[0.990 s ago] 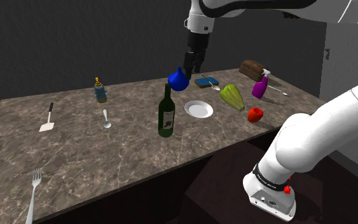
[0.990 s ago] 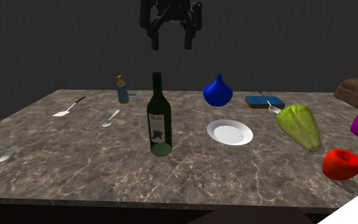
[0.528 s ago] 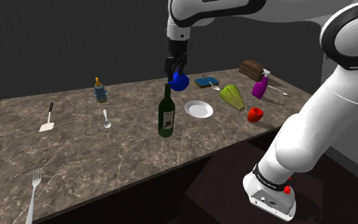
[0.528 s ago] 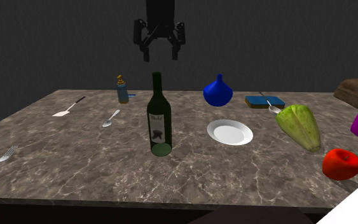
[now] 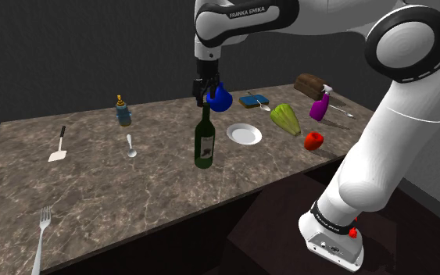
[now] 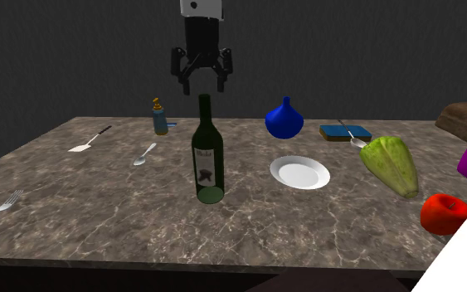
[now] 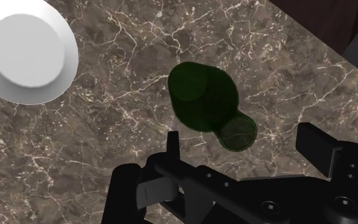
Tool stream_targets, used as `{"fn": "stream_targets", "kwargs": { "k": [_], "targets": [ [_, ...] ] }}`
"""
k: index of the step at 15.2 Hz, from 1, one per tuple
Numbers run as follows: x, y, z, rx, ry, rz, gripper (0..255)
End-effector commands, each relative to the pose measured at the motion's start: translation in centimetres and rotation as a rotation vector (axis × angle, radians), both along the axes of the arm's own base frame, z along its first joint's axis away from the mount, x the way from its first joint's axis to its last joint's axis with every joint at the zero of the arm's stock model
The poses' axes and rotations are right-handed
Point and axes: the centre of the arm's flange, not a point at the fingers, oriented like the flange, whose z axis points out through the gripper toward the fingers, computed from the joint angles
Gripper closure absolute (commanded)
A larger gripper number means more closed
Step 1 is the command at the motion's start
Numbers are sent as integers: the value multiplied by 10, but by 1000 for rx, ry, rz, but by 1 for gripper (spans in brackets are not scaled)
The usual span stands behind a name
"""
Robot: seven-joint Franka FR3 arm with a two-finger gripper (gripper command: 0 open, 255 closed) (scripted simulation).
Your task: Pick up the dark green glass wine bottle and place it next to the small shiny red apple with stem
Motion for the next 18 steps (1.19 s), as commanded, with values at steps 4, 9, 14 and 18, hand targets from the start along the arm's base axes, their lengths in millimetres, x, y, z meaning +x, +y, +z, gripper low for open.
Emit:
{"fn": "stream_targets", "kwargs": {
  "k": [4,9,14,18],
  "targets": [
    [-1,1,-18,0,0,0,0],
    [-1,1,-18,0,0,0,0],
    [-1,1,-18,0,0,0,255],
    [-1,1,-18,0,0,0,255]
  ]
}}
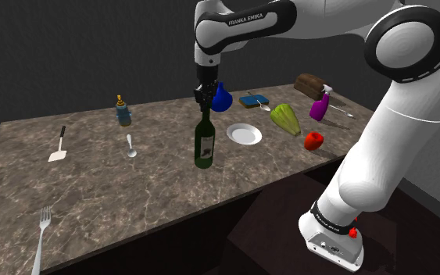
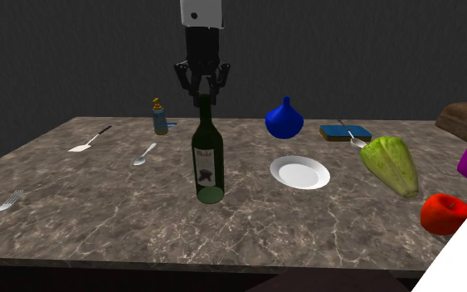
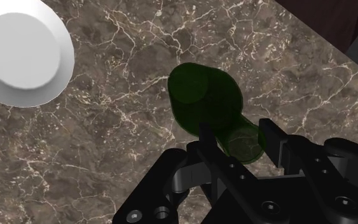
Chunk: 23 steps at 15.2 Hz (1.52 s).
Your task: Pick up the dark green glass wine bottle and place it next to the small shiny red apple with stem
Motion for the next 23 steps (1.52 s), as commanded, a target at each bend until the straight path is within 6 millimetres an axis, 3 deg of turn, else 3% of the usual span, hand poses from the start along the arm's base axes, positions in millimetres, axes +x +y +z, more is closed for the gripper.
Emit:
{"fn": "stream_targets", "kwargs": {
  "k": [1,23],
  "targets": [
    [0,0,0,0,0,0,255],
    [0,0,111,0,0,0,255]
  ]
}}
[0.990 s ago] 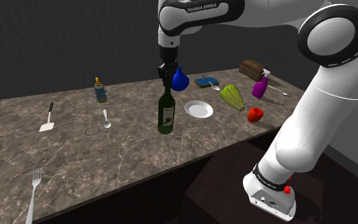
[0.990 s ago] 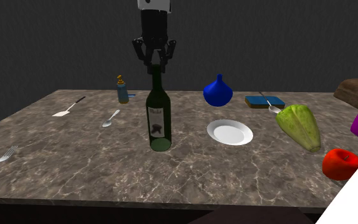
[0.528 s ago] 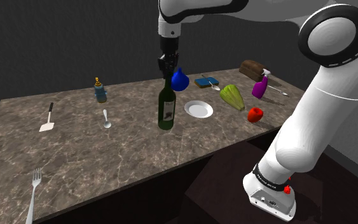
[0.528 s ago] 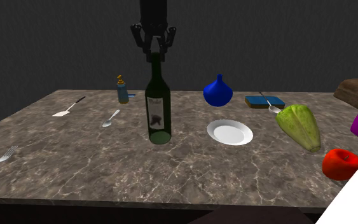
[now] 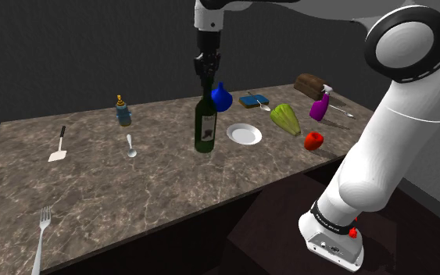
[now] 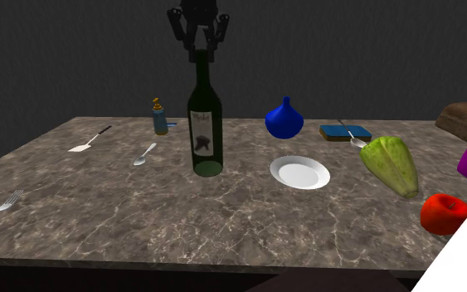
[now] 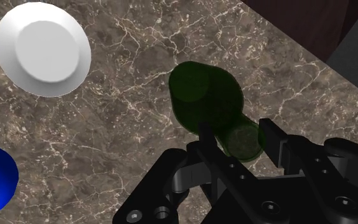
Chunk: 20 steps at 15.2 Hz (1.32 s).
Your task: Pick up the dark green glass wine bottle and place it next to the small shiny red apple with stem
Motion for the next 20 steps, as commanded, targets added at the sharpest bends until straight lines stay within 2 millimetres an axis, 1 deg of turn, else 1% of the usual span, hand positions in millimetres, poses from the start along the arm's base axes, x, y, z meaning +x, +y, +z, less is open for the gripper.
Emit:
{"fn": "stream_targets", "kwargs": {
  "k": [1,12,13,20],
  "targets": [
    [-1,-1,12,0,0,0,255],
    [-1,-1,70,0,0,0,255],
    [-1,-1,70,0,0,0,255],
    [-58,-73,71,0,0,0,255]
  ]
}}
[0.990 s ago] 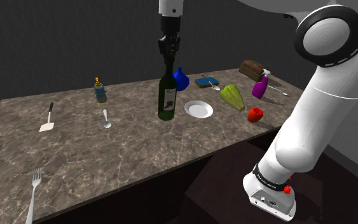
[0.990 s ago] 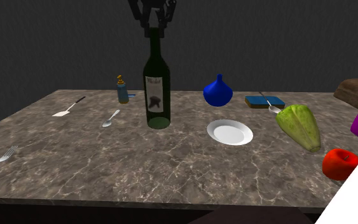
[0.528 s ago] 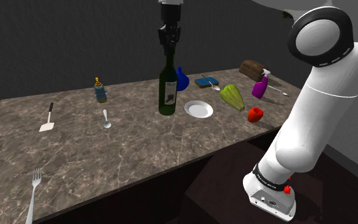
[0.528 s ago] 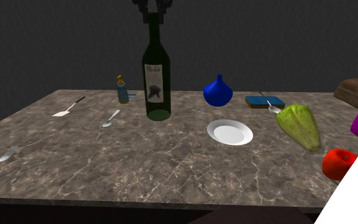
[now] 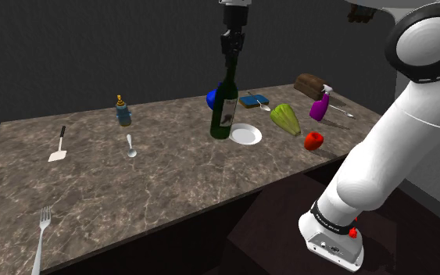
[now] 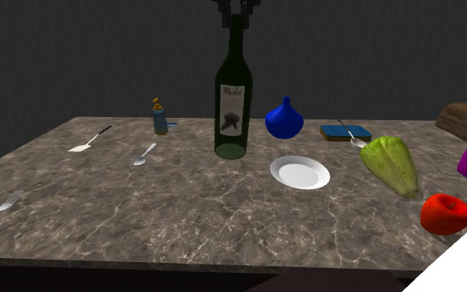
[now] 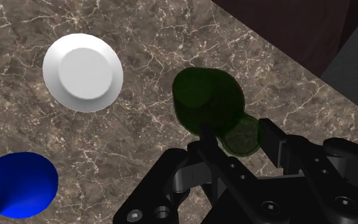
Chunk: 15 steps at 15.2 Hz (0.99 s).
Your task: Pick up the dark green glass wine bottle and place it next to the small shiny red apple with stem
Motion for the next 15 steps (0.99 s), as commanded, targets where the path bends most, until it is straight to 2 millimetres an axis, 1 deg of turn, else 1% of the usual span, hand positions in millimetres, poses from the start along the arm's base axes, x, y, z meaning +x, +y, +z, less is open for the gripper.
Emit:
{"fn": "stream_targets", "kwargs": {
  "k": [1,15],
  "targets": [
    [-16,-19,1,1,0,1,255],
    [-131,-164,1,1,0,1,255]
  ]
}}
